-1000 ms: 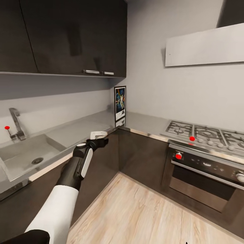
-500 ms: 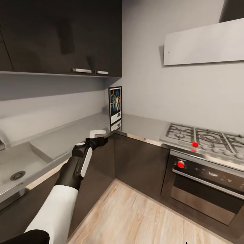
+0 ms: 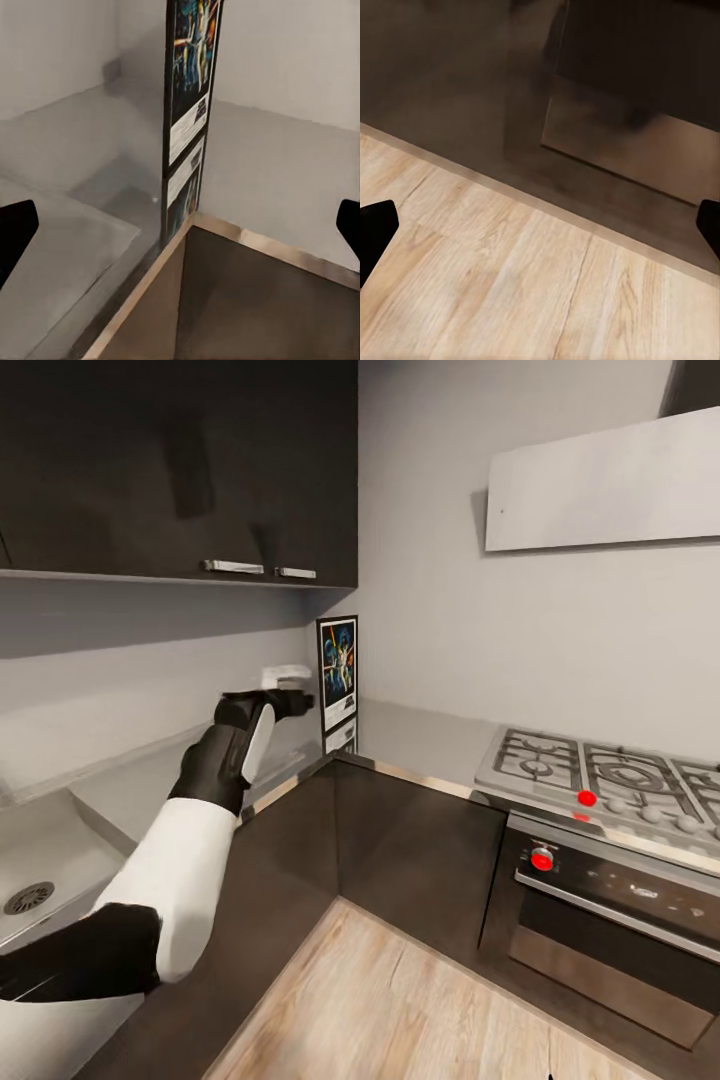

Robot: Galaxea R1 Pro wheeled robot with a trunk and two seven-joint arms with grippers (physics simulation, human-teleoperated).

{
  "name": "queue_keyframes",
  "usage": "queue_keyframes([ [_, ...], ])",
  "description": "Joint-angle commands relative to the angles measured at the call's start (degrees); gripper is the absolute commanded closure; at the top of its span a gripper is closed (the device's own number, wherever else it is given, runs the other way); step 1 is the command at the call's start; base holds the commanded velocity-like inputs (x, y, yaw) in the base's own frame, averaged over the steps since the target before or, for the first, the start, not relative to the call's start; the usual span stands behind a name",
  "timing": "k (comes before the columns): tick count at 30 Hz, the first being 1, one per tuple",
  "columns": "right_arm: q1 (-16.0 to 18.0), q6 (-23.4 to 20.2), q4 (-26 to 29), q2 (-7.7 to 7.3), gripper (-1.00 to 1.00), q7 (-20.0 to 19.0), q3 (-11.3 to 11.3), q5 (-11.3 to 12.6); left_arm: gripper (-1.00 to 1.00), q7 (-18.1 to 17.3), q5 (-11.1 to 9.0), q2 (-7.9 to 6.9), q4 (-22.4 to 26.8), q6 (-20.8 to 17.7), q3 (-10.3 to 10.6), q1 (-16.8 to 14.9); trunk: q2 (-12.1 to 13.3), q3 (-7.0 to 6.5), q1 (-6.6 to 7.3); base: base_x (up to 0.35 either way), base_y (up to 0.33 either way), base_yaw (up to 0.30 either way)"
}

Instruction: Pick up the poster from the kitchen countertop and hang it on one of the wall nails in the kitchen.

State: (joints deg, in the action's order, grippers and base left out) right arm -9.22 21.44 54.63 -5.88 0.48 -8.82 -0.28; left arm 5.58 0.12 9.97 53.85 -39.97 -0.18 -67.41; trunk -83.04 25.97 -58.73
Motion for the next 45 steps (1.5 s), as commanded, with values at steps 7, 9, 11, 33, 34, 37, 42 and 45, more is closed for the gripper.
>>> queue_keyframes([
  [7,-0.01,0.09,0.04,-0.01,-1.0,0.05,0.03,-0.13,-1.0,-0.12,-0.27,0.03,-2.6,2.63,-0.09,-0.77,-0.03,0.05,0.0,0.23,0.0,0.0],
  [9,-0.01,0.09,0.04,-0.01,-1.0,0.05,0.03,-0.14,-1.0,-0.17,-0.28,0.03,-2.6,2.67,-0.13,-0.78,-0.03,0.05,0.0,0.317,0.0,0.0],
  [11,-0.01,0.09,0.04,-0.01,-1.0,0.05,0.03,-0.15,-1.0,-0.19,-0.29,0.03,-2.64,2.68,-0.15,-0.78,-0.03,0.05,0.0,0.327,0.0,0.0],
  [33,-0.01,0.02,-1.09,-0.05,-1.0,0.05,0.17,-0.24,-1.0,-0.3,-0.35,0.03,-10.62,11.11,-0.69,-0.79,-0.03,0.05,0.0,0.257,0.0,0.0],
  [34,-0.01,0.03,-1.63,-0.07,-1.0,0.05,0.23,-0.22,-1.0,-0.3,-0.36,0.03,-10.74,11.25,-0.69,-0.79,-0.03,0.05,0.0,0.049,0.0,0.0],
  [37,-0.01,0.02,-2.42,-0.09,-1.0,0.02,0.32,-0.24,-1.0,-0.3,-0.37,0.03,-10.87,11.39,-0.7,-0.79,-0.03,0.05,0.0,0.148,0.0,0.0],
  [42,-0.01,0.01,-3.02,-0.1,-1.0,-0.03,0.45,-0.31,-1.0,-0.3,-0.37,0.03,-10.69,11.48,-0.65,-0.79,-0.03,0.05,0.0,0.18,0.0,0.0],
  [45,-0.01,0.0,-3.08,-0.1,-1.0,-0.03,0.46,-0.32,-1.0,-0.3,-0.38,0.03,-10.64,11.46,-0.65,-0.79,-0.03,0.05,0.0,0.062,0.0,0.0],
])
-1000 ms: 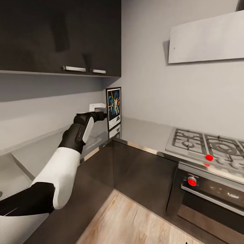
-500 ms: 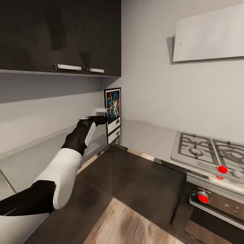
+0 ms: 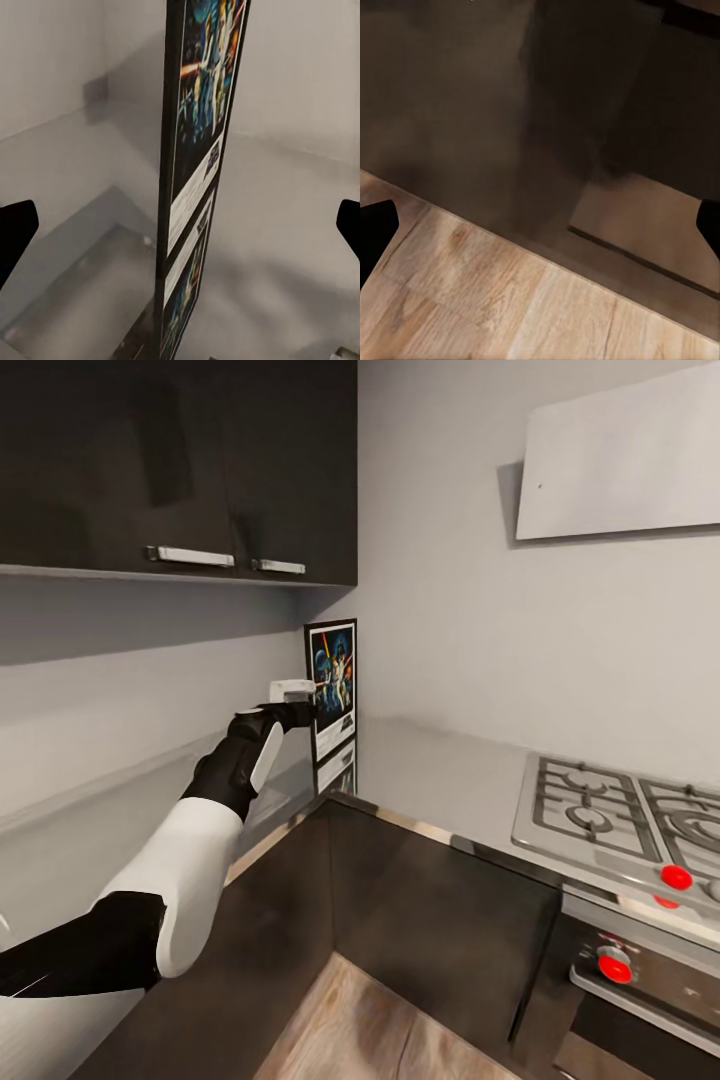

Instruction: Pick up the poster from the kitchen countertop and hang it on one of the wall nails in the kitchen.

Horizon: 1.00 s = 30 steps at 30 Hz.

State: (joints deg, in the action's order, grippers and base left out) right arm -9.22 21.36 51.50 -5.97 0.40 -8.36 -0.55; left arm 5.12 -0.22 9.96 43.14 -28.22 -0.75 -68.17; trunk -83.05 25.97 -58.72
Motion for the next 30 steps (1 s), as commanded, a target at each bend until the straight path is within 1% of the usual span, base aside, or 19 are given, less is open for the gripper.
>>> queue_keyframes([
  [1,-0.01,0.08,0.04,-0.01,-1.0,0.04,0.0,-0.06,-1.0,0.15,-0.04,0.04,0.08,-0.3,-0.07,-0.03,-0.03,0.05,-0.01,0.066,0.0,0.0],
  [5,-0.01,0.08,0.01,-0.01,-1.0,0.04,0.01,-0.07,-1.0,0.15,-0.04,0.04,0.07,-0.29,-0.1,-0.03,-0.03,0.05,-0.01,0.181,0.0,0.0],
  [11,-0.01,0.08,0.0,-0.01,-1.0,0.04,0.01,-0.07,-1.0,0.15,-0.04,0.04,-0.11,-0.26,-0.13,-0.03,-0.03,0.05,-0.01,0.294,0.0,0.0],
  [19,-0.01,0.08,0.0,-0.01,-1.0,0.04,0.01,-0.07,-1.0,0.15,-0.04,0.04,-0.24,-0.26,-0.13,-0.03,-0.03,0.05,-0.01,0.057,0.0,0.0],
  [26,-0.01,0.08,0.0,-0.01,-1.0,0.04,0.04,-0.06,-1.0,0.15,-0.04,0.04,-0.25,-0.26,-0.13,-0.03,-0.03,0.05,-0.01,0.245,0.0,0.0],
  [30,-0.01,0.08,-0.27,-0.01,-1.0,0.04,0.04,-0.07,-1.0,0.15,-0.04,0.04,-0.25,-0.26,-0.2,-0.02,-0.03,0.05,-0.01,0.072,0.0,0.0],
])
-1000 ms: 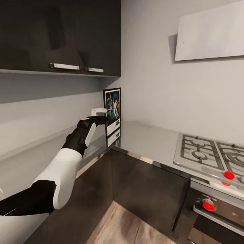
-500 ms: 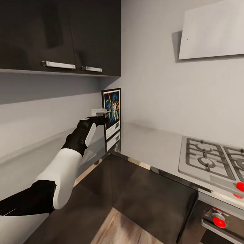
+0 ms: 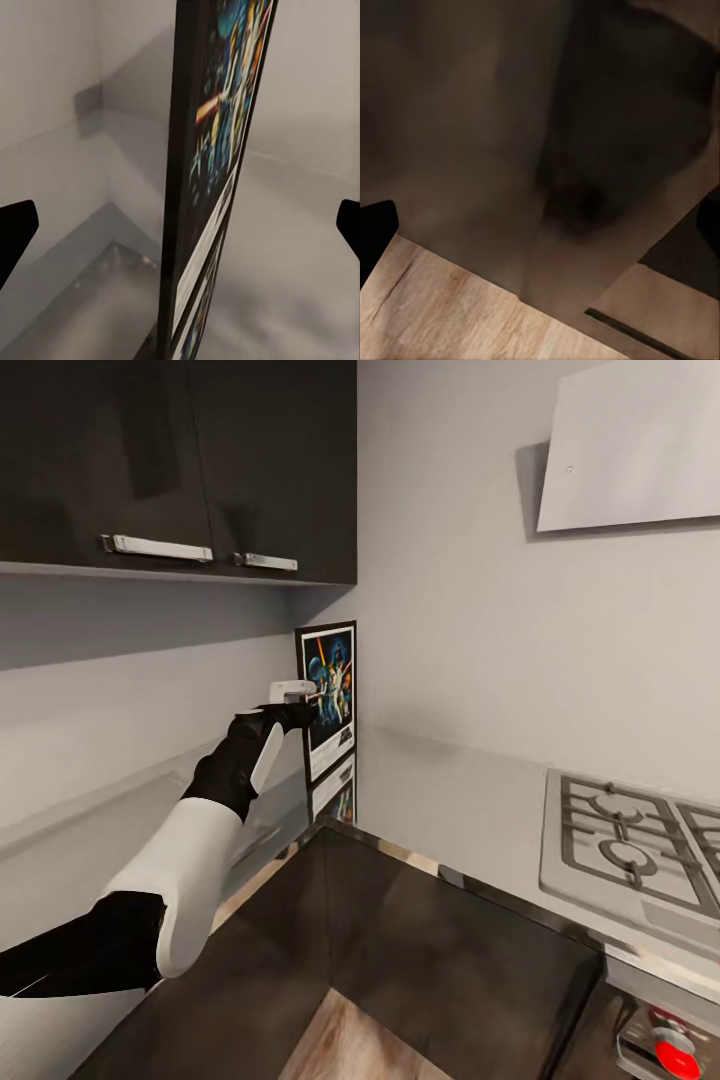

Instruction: Pick up the poster from the kitchen countertop and hang it on one of the wall nails in the kitchen.

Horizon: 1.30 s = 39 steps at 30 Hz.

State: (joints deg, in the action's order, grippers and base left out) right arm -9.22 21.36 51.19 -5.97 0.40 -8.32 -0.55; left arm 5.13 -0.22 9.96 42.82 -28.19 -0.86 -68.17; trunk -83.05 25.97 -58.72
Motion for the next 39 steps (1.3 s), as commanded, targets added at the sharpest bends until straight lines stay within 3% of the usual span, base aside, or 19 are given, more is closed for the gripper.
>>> queue_keyframes([
  [1,-0.01,0.08,-0.42,-0.01,-1.0,0.04,-0.02,-0.06,-1.0,0.14,-0.04,0.04,0.07,-0.29,-0.1,-0.03,-0.03,0.05,-0.01,0.018,0.0,0.0],
  [7,0.02,0.07,-1.56,0.01,-1.0,-0.03,0.0,-0.13,-1.0,0.14,-0.04,0.04,0.07,-0.29,-0.07,-0.03,-0.03,0.05,-0.01,0.007,0.0,0.0],
  [8,0.07,-0.04,-4.46,0.07,-1.0,-0.12,0.05,-0.08,-1.0,0.14,0.0,0.04,0.31,-0.29,-0.03,-0.02,-0.03,0.05,-0.01,0.0,0.0,0.0],
  [19,0.08,-0.17,-14.09,0.15,-1.0,-0.29,0.19,-0.11,-1.0,0.14,0.02,0.04,0.6,-0.29,0.3,-0.03,-0.03,0.05,-0.01,0.0,0.0,0.0],
  [37,0.17,-0.03,-15.42,0.17,-1.0,-0.31,0.15,-0.06,-1.0,-0.09,-0.03,0.04,0.43,-0.14,0.11,-0.03,-0.03,0.05,-0.01,0.11,0.0,0.0],
  [39,0.17,-0.01,-15.42,0.17,-1.0,-0.31,0.15,-0.09,-1.0,-0.2,0.03,0.04,-1.44,2.66,0.54,-0.03,-0.03,0.05,-0.01,0.001,0.0,0.0],
])
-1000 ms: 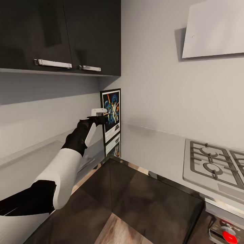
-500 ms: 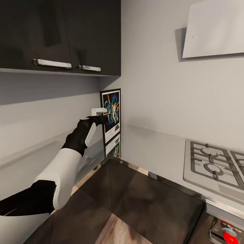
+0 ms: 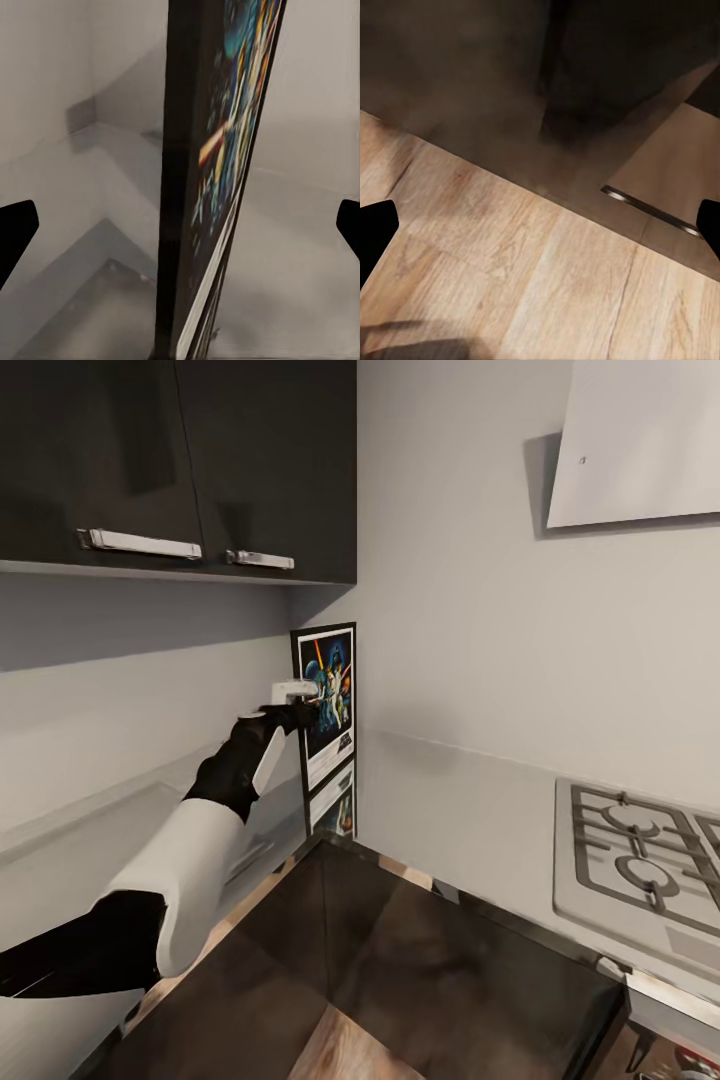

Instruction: Pick up the poster from the kitchen countertop and hang it on one of the wall nails in the kitchen.

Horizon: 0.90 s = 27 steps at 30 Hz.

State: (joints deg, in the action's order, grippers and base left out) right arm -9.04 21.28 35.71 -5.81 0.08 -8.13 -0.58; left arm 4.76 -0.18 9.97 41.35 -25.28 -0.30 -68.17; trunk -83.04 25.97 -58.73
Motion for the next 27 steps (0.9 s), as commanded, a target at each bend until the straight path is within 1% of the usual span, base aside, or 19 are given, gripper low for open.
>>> queue_keyframes([
  [1,-0.02,0.08,0.06,0.01,-1.0,0.01,-0.04,-0.08,-1.0,0.17,-0.02,0.03,-0.53,-0.07,0.03,-0.03,-0.03,0.05,0.0,0.0,0.0,0.0],
  [5,-0.02,0.08,0.06,0.01,-1.0,0.01,-0.04,-0.05,-1.0,0.18,0.0,0.03,-3.09,0.43,0.18,-0.03,-0.03,0.05,0.0,0.0,0.0,0.0],
  [6,-0.02,0.08,0.06,0.01,-1.0,0.01,-0.04,-0.07,-1.0,0.17,0.0,0.03,-4.13,0.52,0.19,-0.95,-0.03,0.05,0.0,0.0,0.0,0.0],
  [10,-0.02,0.08,0.06,0.01,-1.0,0.01,-0.04,-0.05,-1.0,0.16,0.0,0.03,-4.39,1.06,0.13,-1.4,-0.03,0.05,0.0,0.0,0.0,0.0],
  [14,-0.02,0.08,0.06,0.01,-1.0,0.01,-0.04,-0.04,-1.0,0.16,0.0,0.03,-4.51,3.7,0.05,-1.59,-0.03,0.05,0.0,0.0,0.0,0.0],
  [27,-0.02,0.08,0.1,0.01,-1.0,0.01,-0.04,-0.04,-1.0,0.16,0.0,0.03,-4.61,4.26,-0.04,-1.61,-0.03,0.05,0.0,0.011,0.0,0.0],
])
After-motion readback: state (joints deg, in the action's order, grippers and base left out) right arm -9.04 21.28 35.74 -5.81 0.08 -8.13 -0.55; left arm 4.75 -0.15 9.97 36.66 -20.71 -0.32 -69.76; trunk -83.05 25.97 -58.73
